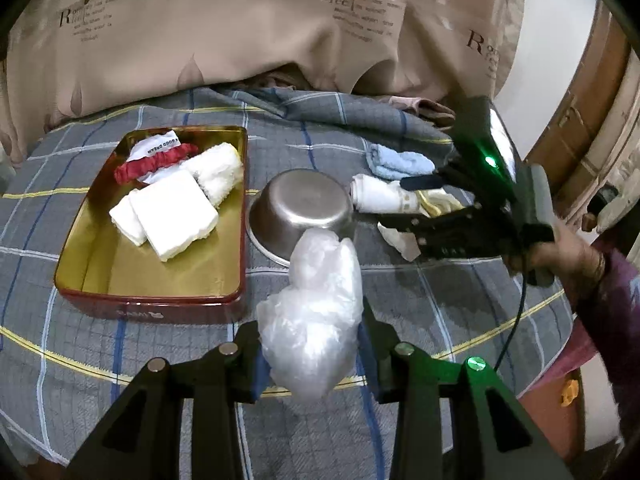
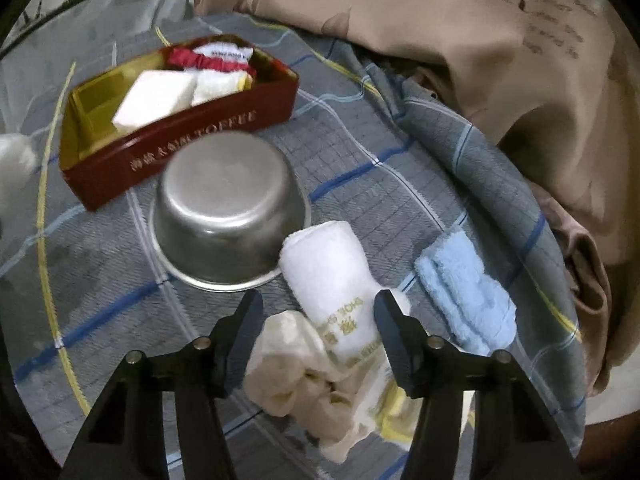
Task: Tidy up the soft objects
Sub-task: 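Grasp the clear plastic bag with the left gripper while the right grasps the white towel, then lift the plastic bag and white towel toward the tin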
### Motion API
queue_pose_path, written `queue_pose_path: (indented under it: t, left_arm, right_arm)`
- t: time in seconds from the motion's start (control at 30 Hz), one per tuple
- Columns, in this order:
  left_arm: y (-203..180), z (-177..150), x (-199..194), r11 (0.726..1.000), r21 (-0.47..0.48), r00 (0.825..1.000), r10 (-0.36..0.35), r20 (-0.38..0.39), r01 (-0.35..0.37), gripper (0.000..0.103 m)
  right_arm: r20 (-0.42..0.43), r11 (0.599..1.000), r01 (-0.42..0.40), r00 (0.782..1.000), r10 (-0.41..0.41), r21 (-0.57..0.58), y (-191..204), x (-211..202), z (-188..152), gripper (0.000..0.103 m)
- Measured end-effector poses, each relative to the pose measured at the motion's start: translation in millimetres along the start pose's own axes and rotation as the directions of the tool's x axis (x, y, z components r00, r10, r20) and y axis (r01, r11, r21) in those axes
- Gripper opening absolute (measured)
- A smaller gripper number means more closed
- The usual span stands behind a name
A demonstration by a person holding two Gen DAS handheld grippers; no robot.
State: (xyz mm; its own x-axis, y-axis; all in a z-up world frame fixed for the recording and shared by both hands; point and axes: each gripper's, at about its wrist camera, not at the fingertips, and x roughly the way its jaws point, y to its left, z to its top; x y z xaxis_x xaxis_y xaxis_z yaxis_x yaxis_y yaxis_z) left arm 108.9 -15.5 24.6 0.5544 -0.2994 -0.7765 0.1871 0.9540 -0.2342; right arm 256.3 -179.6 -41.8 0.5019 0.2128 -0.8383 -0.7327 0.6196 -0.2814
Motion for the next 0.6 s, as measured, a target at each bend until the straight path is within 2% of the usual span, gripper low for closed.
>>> queue_pose_path:
  t: [0.17, 0.23, 0.27, 0.3, 0.37, 0.6]
  left_arm:
    - [-1.3, -1.0, -0.2, 1.0, 0.01, 1.0, -0.016, -0.001, 0.016, 0.038]
    - [0.8, -0.7, -0.8, 1.0, 0.001, 1.0, -0.017, 0.003, 0.017, 0.038]
    - [2.4, -0.5, -1.0, 1.0, -0.005, 1.0, -0.021, 0.004, 0.022, 0.038]
    - [4.1, 0.0, -0.8, 1.0, -0.013, 1.0, -0.026, 0.001, 0.026, 0.038]
    - [7.0, 0.7, -1.1, 0.999, -0.026, 1.0, -0.03, 0.001, 0.03, 0.038]
    - [12.1, 1.6, -0.7, 0.998, -0.045, 0.999, -0.034, 0.0, 0.034, 0.038]
  right_arm:
    - [-0.053, 0.999, 0.005, 0.999, -0.007, -0.038, -2.4, 13.6, 9.9, 0.054]
    - [-0.076, 0.999, 0.0, 0.997, -0.004, -0.046, -3.3, 18.1, 13.7, 0.049]
    - [-0.09, 0.999, -0.002, 0.996, -0.002, -0.047, -4.0, 21.0, 16.0, 0.039]
    - [-0.102, 0.999, -0.016, 0.995, 0.012, -0.043, -5.8, 22.5, 18.4, 0.036]
    - [-0.095, 0.999, -0.031, 0.995, 0.028, -0.031, -7.1, 21.4, 21.1, 0.029]
    - [-0.054, 0.999, -0.042, 0.998, 0.043, 0.033, -9.4, 14.4, 19.2, 0.024]
